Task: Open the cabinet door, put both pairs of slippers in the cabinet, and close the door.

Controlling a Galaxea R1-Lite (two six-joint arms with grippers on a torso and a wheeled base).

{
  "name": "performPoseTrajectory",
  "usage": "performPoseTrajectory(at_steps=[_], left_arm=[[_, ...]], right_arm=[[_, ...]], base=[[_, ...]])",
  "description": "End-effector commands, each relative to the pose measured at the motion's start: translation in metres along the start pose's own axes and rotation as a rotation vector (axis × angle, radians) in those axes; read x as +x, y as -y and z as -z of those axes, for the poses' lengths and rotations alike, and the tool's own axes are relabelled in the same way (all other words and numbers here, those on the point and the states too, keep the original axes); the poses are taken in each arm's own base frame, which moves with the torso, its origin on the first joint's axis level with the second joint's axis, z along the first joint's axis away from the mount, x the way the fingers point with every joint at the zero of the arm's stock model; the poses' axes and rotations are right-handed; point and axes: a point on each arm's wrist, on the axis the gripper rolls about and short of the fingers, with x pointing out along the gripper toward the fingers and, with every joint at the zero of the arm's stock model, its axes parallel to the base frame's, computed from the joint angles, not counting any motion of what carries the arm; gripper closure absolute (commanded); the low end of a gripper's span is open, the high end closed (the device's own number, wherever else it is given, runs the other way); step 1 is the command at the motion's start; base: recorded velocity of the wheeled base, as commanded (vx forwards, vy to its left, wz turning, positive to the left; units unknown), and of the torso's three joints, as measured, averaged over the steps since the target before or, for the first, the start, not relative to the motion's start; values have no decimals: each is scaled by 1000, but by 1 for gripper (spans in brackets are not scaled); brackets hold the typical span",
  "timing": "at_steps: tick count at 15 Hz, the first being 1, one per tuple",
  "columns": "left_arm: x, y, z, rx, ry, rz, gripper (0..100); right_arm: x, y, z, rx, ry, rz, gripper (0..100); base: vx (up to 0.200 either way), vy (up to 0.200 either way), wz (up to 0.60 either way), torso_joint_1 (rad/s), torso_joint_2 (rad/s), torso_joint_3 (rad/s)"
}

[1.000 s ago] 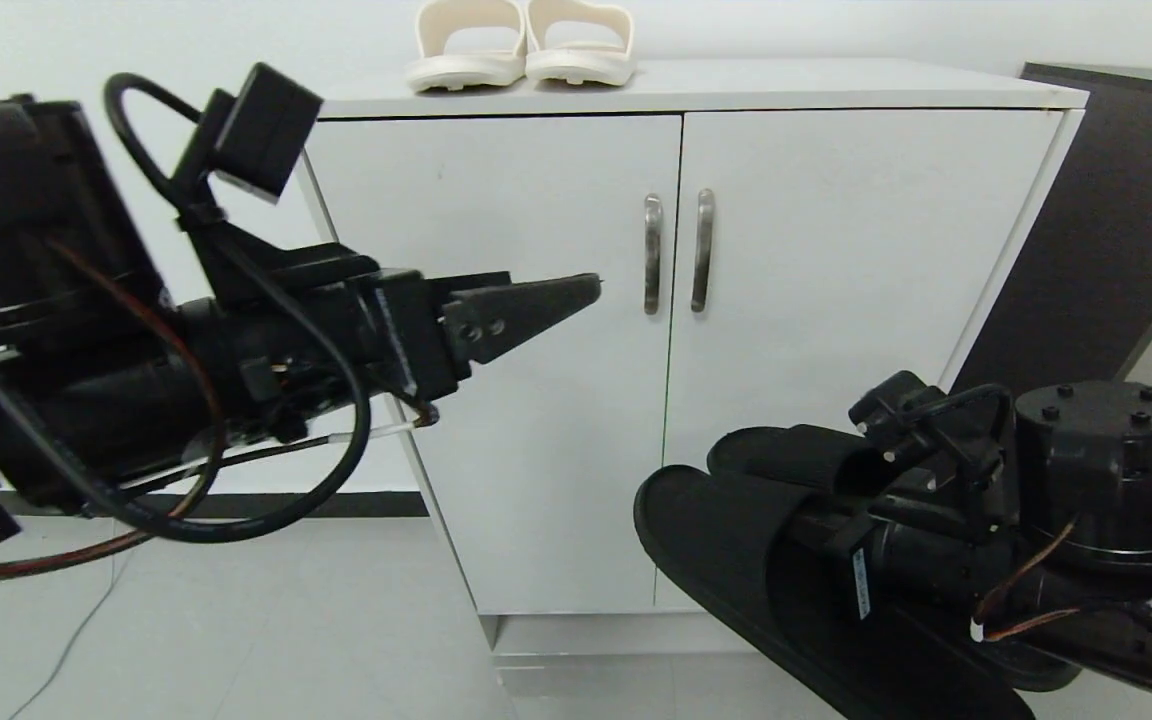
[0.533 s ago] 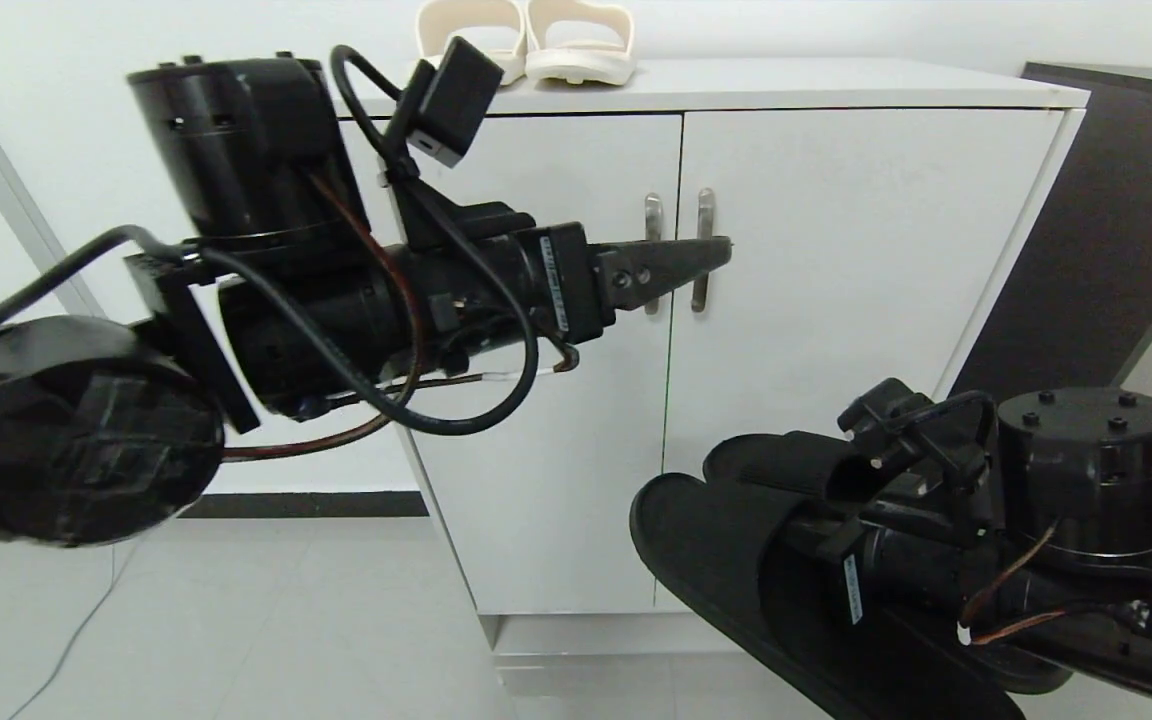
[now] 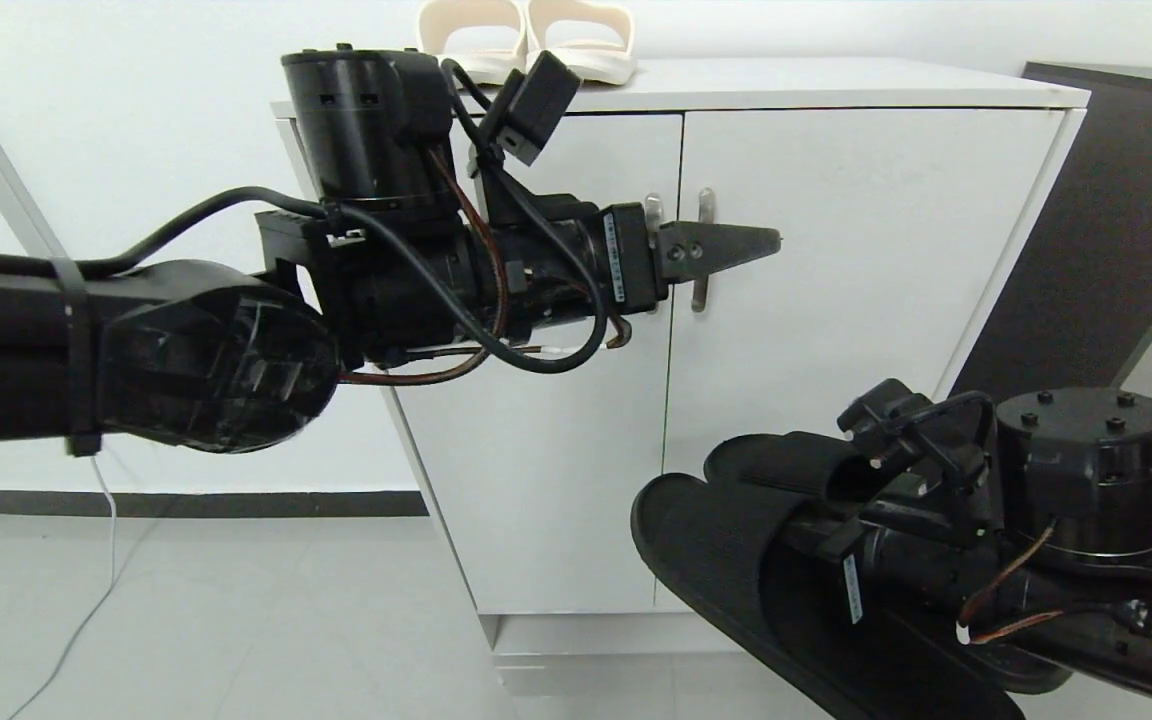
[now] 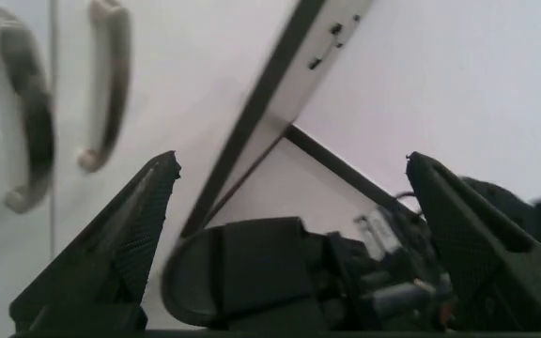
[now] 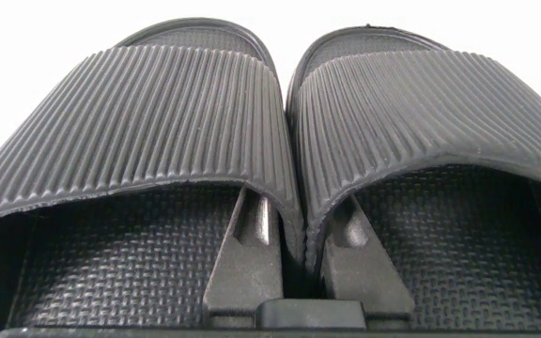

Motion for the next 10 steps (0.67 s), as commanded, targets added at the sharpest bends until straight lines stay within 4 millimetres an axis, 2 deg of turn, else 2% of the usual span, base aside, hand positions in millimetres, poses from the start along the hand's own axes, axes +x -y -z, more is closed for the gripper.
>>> performPoseTrajectory(at_steps=[1,10], left_arm=[[22,-17,11,-11,-8,-61,0],[53,-35,5,19,63,-150,0]], right_arm=[[1,0,1,-1,-6,-1,100],[1,0,1,-2,-6,-1,100]], base=[[0,0,0,0,0,0],[0,0,0,0,0,0]])
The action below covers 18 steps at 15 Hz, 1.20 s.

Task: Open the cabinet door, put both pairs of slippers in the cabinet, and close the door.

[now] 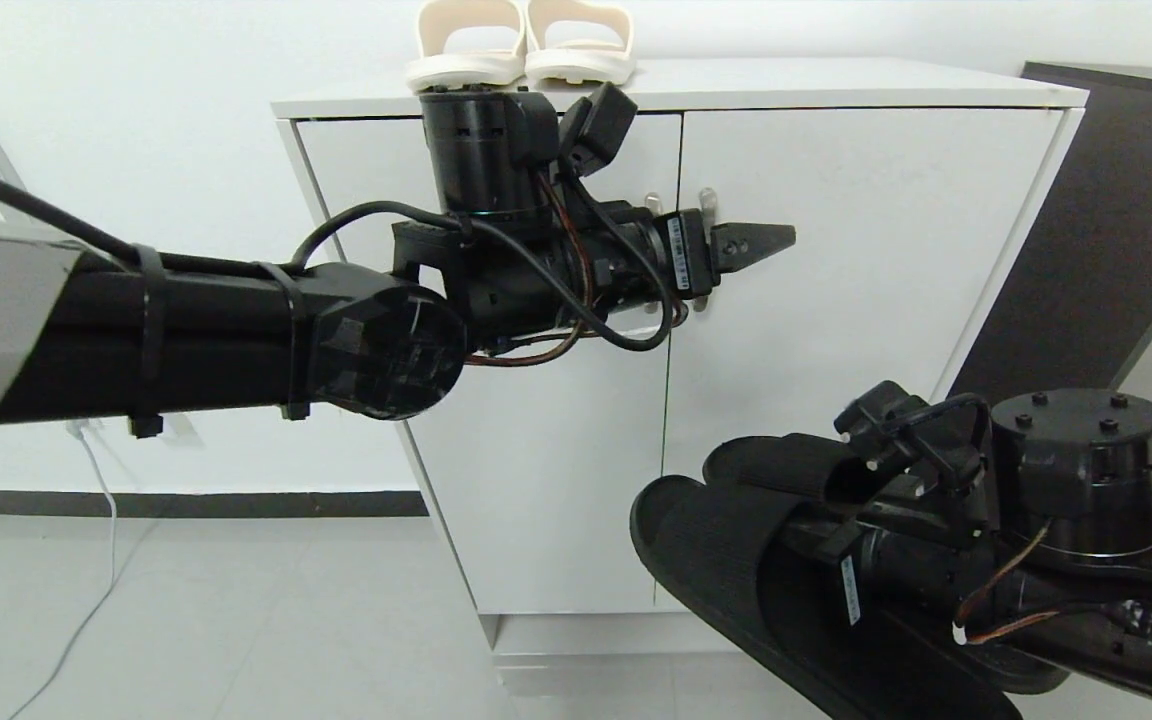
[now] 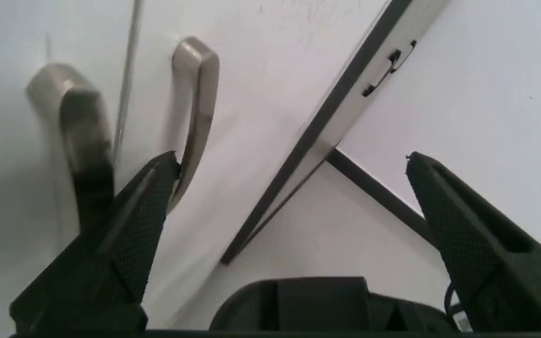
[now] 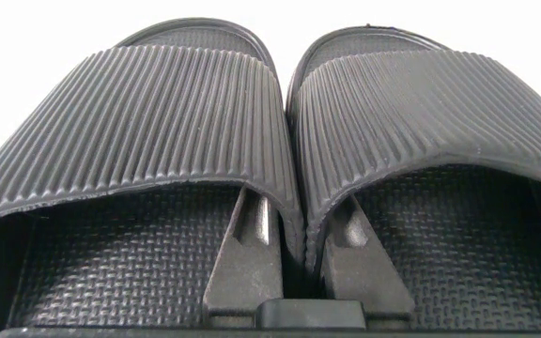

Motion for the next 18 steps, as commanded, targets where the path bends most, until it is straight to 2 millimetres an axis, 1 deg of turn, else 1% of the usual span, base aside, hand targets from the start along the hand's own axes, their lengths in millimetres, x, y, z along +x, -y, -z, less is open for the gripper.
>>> performPoseTrajectory(at_steps=[1,3,4,8,10,11,12,14,16,18], left_arm=[[10,-5,4,-1,0,-5,0],[11,-4,4,-4,-9,-4,0],[12,-3,4,-4,-9,-1,100],[7,0,1,-6,-5,-2,100],[1,8,2,-10,-15,10,100],[-4,15,1,-11,-19,20,100],[-11,27,2,-11,-28,40,100],[-18,42,3,-8,-36,69,100],[-27,58,1,-4,-30,93,100],[-32,65,0,-4,-19,73,100]], right_arm=[[0,0,1,0,-2,0,100],[-1,0,0,0,0,0,100],[-1,0,0,0,0,0,100],[-2,0,0,0,1,0,100],[-6,0,4,-7,-8,-17,100],[-11,-2,6,-29,-8,-44,100],[-20,-3,7,-67,2,-104,100],[-28,-4,8,-75,17,-180,100],[-31,-4,9,-75,14,-190,100],[-31,-4,10,-76,15,-190,100]], base=[[0,0,0,0,0,0],[0,0,0,0,0,0],[0,0,0,0,0,0],[0,0,0,0,0,0],[0,0,0,0,0,0],[0,0,0,0,0,0],[0,0,0,0,0,0],[0,0,0,0,0,0],[0,0,0,0,0,0],[0,0,0,0,0,0]])
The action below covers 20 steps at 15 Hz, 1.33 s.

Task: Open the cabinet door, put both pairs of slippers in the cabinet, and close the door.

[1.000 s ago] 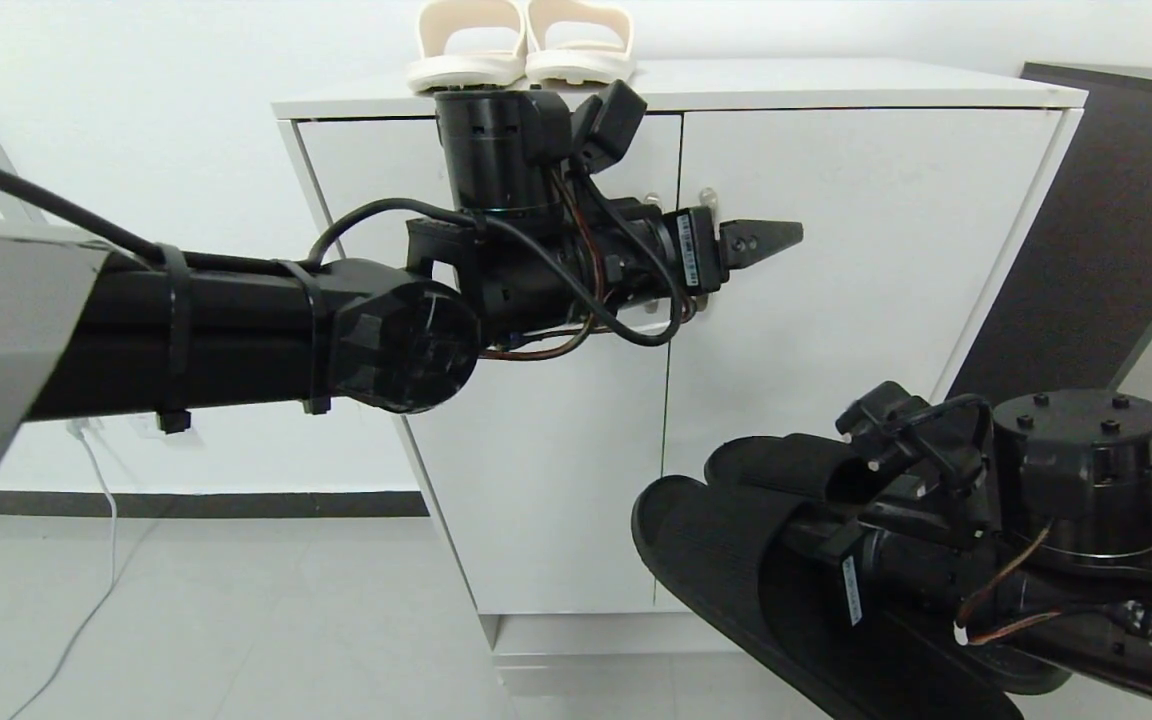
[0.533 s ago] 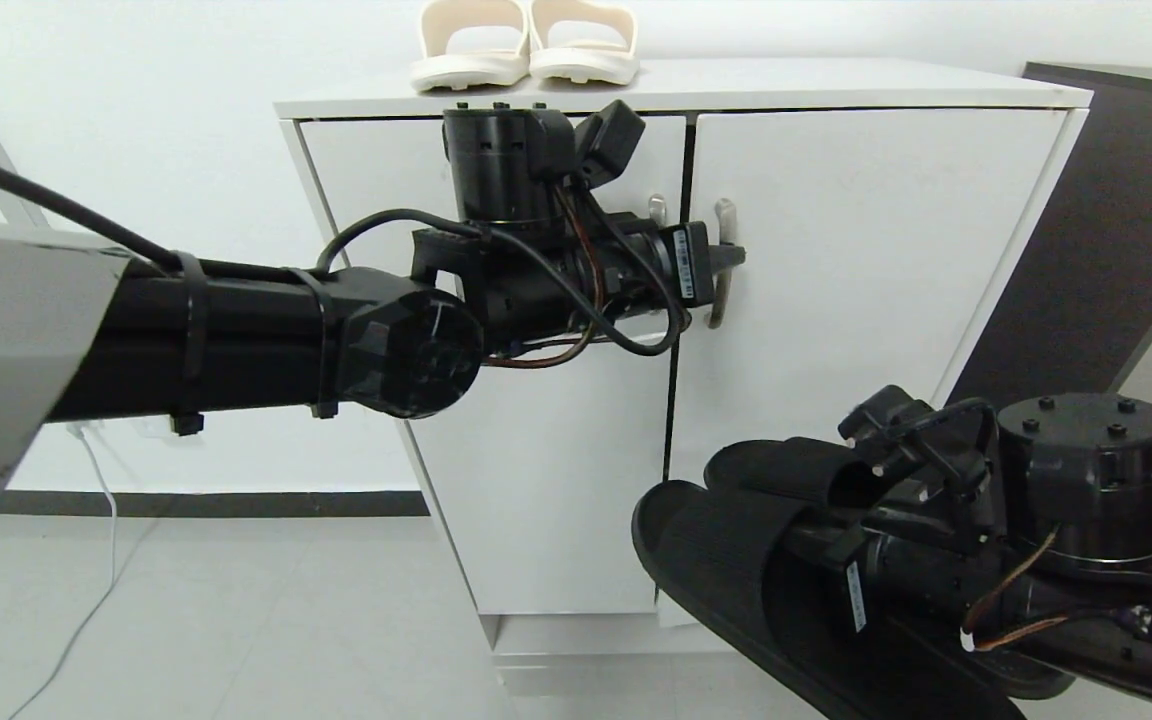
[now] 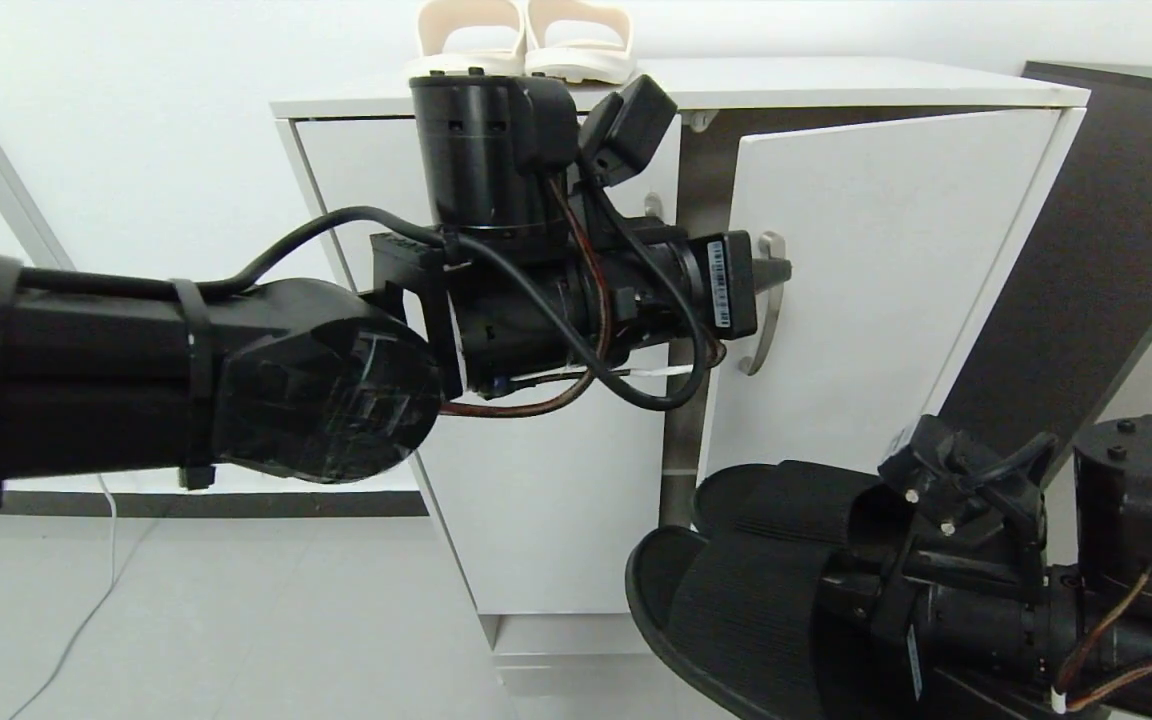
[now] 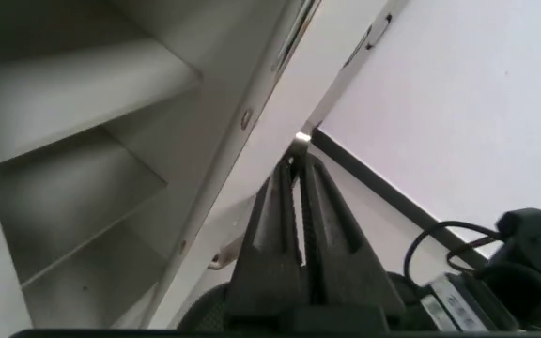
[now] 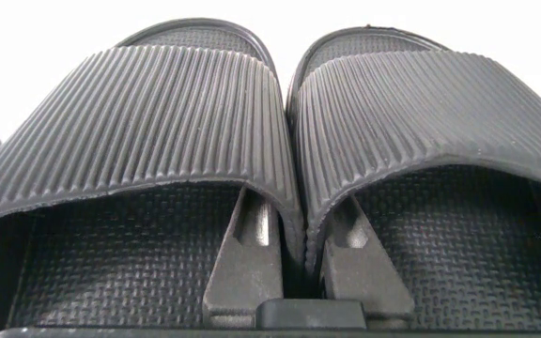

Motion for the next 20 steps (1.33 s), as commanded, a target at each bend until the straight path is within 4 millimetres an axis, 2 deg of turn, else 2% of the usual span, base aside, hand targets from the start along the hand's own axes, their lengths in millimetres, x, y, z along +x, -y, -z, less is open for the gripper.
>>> performPoseTrajectory(at_steps=[1,5,7,8,12,13,14,18,20], left_arm=[[-15,13,-7,7,24,13,100],[-40,19,-4,13,45,18,100],[-47,15,-4,17,65,-7,100],[-47,5,-5,19,80,-38,100],[-26,-32,-4,21,122,-96,100],[-26,-32,-4,21,122,-96,100],[-10,-43,-1,16,121,-106,100],[13,-53,0,21,136,-100,100],[17,-54,0,23,139,-97,100]], right_arm=[[-3,0,-1,-2,8,-1,100],[-4,-1,-2,-5,14,-1,100],[-3,-1,-2,-5,11,-2,100],[-2,-1,-1,-5,8,-4,100],[-2,-6,0,-10,2,-23,100],[-2,-6,0,-10,2,-23,100],[-2,-7,2,-9,-7,-26,100],[0,-8,5,-10,-21,-34,100],[1,-9,6,-11,-27,-36,100]], base=[[0,0,0,0,0,0],[0,0,0,0,0,0],[0,0,0,0,0,0],[0,0,0,0,0,0],[0,0,0,0,0,0],[0,0,0,0,0,0],[0,0,0,0,0,0],[0,0,0,0,0,0],[0,0,0,0,0,0]])
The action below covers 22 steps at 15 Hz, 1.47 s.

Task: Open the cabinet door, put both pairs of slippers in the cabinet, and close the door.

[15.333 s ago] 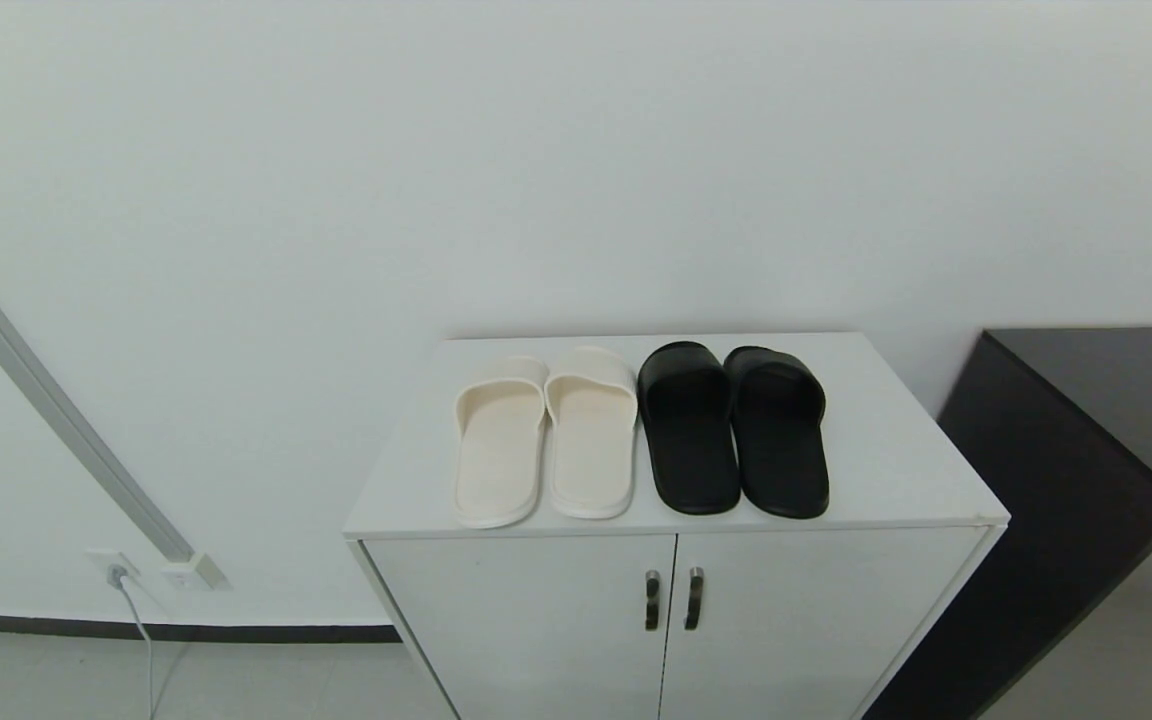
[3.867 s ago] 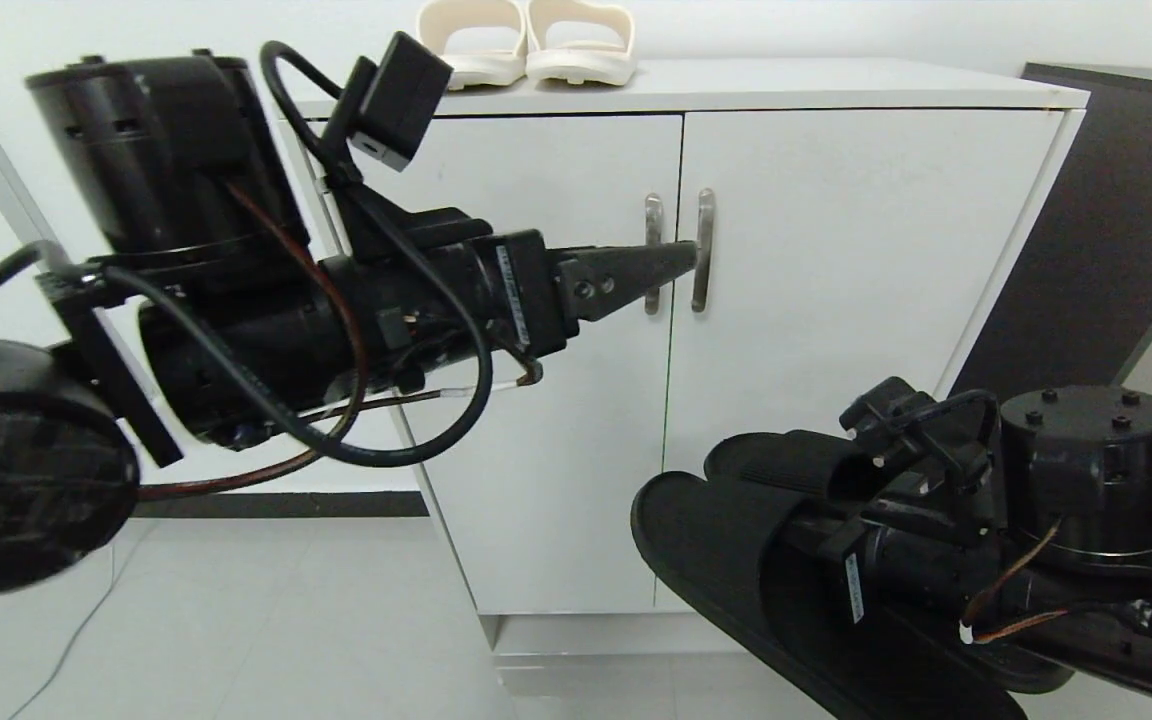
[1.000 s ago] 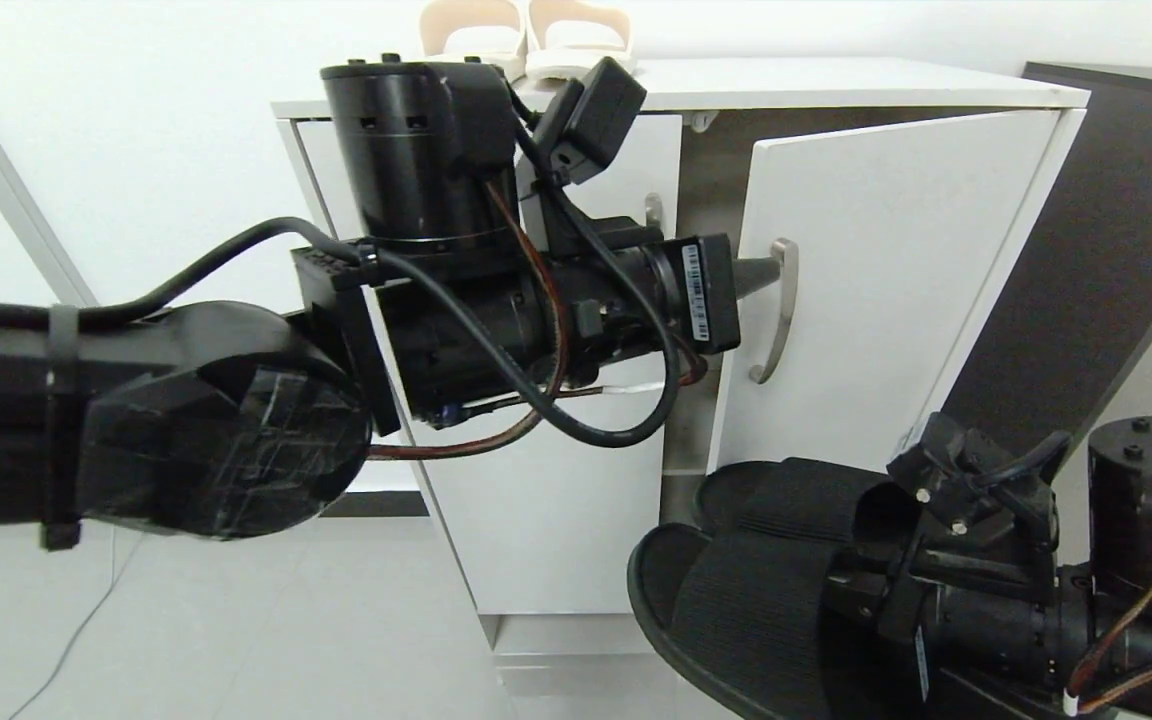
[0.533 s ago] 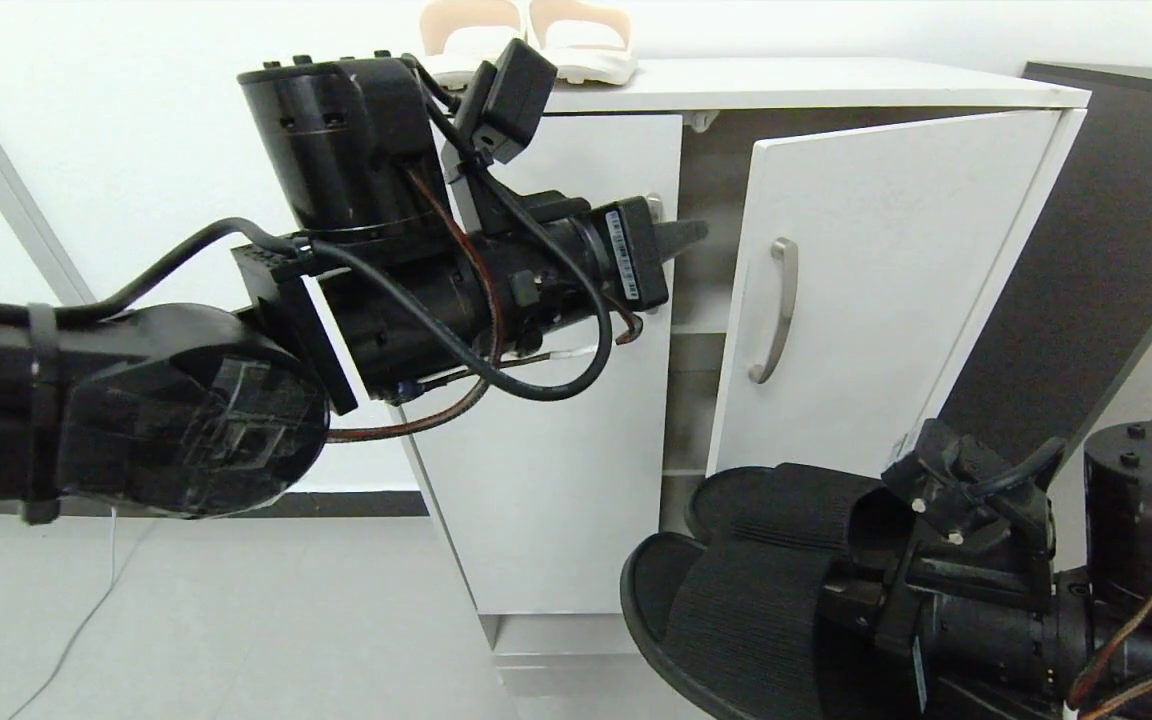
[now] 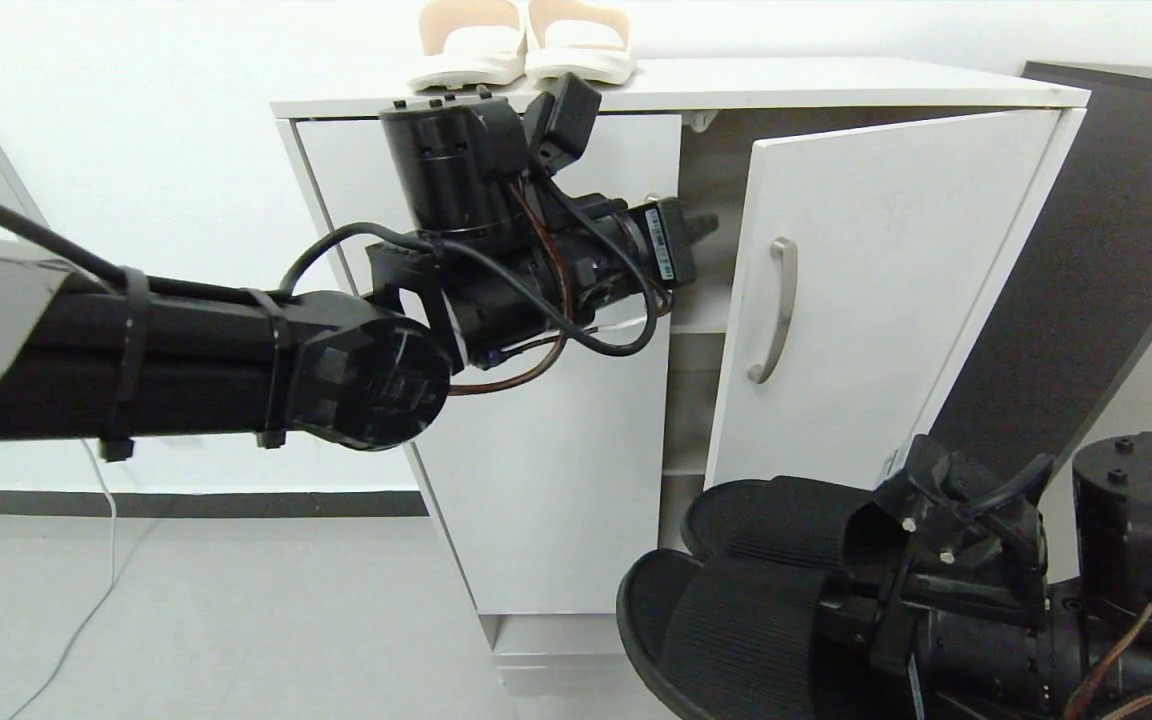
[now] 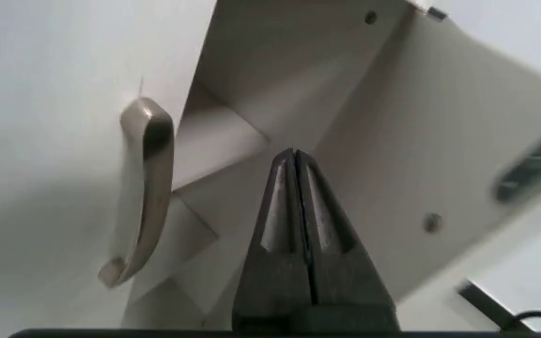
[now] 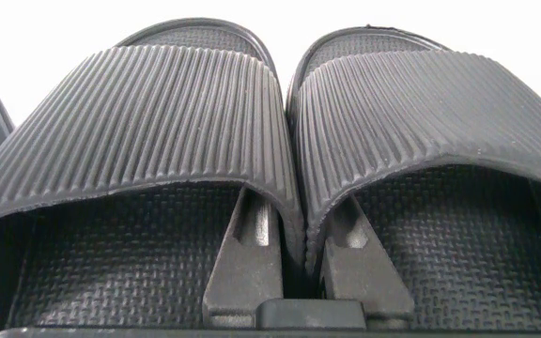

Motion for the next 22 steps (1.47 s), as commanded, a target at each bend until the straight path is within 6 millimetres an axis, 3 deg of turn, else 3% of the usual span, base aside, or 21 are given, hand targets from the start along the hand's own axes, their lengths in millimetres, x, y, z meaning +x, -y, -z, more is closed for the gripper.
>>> performPoseTrajectory(at_steps=[1,6,8,11,14,16,18,20,22], left_arm=[[11,-5,11,-5,-15,-2,100],[14,-6,12,-10,-11,-1,100],[14,18,19,-22,-33,49,100],[21,76,35,-34,-33,201,100],[22,72,35,-26,-11,197,100],[16,47,24,-9,26,134,100],[-2,30,6,6,66,47,100],[-53,25,-17,65,60,-41,100],[-119,24,-31,116,-16,-273,100]], right_arm=[[3,-1,3,1,-17,-4,100],[6,-2,5,0,-27,-9,100],[5,-7,5,-8,-24,-31,100],[-1,-16,8,-22,-21,-69,100],[-2,-18,7,-27,-15,-73,100],[1,-16,7,-23,-20,-66,100],[4,-11,6,-12,-26,-40,100],[10,2,4,5,-29,11,100],[19,13,0,24,-29,126,100]], base=[[0,0,0,0,0,0],[-160,0,0,1,4,5],[-200,0,0,0,2,5],[-67,0,0,2,1,-1],[0,0,0,0,0,0],[0,0,0,0,0,0],[0,0,0,0,0,0],[0,0,0,0,0,0],[0,0,0,0,0,0]])
